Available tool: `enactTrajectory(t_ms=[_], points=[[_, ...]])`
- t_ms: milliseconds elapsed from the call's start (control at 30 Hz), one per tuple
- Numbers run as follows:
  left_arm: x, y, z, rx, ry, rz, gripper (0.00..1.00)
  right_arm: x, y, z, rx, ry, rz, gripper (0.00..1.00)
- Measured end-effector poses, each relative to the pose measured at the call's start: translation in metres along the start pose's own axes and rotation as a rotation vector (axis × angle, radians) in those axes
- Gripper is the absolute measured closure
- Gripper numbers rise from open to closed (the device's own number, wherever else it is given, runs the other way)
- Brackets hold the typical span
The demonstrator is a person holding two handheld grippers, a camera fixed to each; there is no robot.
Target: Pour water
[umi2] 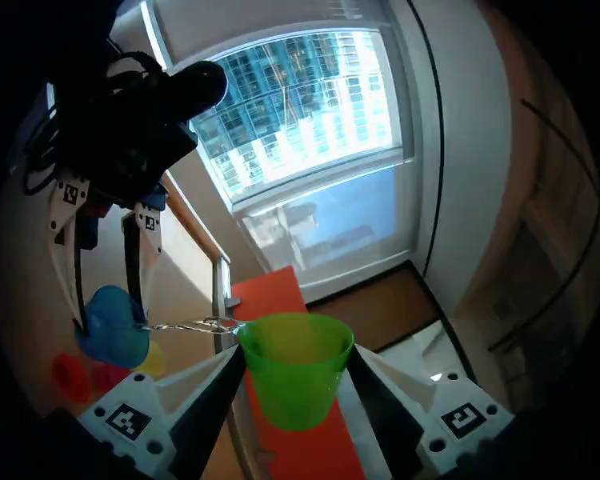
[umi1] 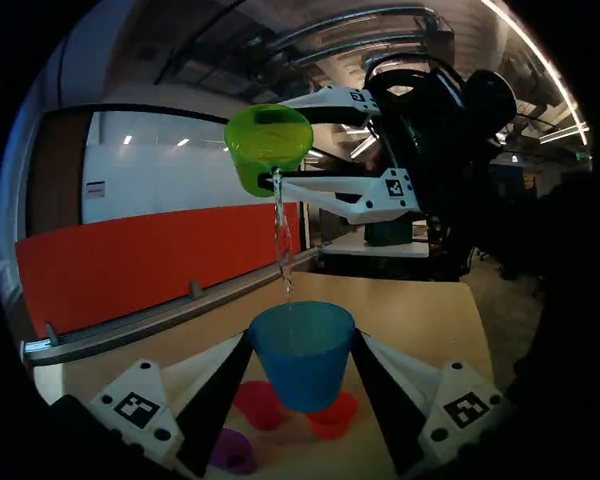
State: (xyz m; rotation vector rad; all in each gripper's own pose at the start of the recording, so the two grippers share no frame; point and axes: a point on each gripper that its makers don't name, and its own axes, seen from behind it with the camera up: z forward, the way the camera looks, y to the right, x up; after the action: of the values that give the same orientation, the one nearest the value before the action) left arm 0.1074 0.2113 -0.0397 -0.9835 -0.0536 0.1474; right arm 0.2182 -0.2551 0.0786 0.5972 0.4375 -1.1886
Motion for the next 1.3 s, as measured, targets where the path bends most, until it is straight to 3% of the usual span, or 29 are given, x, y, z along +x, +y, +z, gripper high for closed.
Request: enactTrajectory(t_ms=[1300], points=[[0.001, 0.001, 0.003, -0.002, -0.001, 0.017, 0.13, 0.007, 0.016, 0.003, -0.03, 0.002, -0.154, 0.1]])
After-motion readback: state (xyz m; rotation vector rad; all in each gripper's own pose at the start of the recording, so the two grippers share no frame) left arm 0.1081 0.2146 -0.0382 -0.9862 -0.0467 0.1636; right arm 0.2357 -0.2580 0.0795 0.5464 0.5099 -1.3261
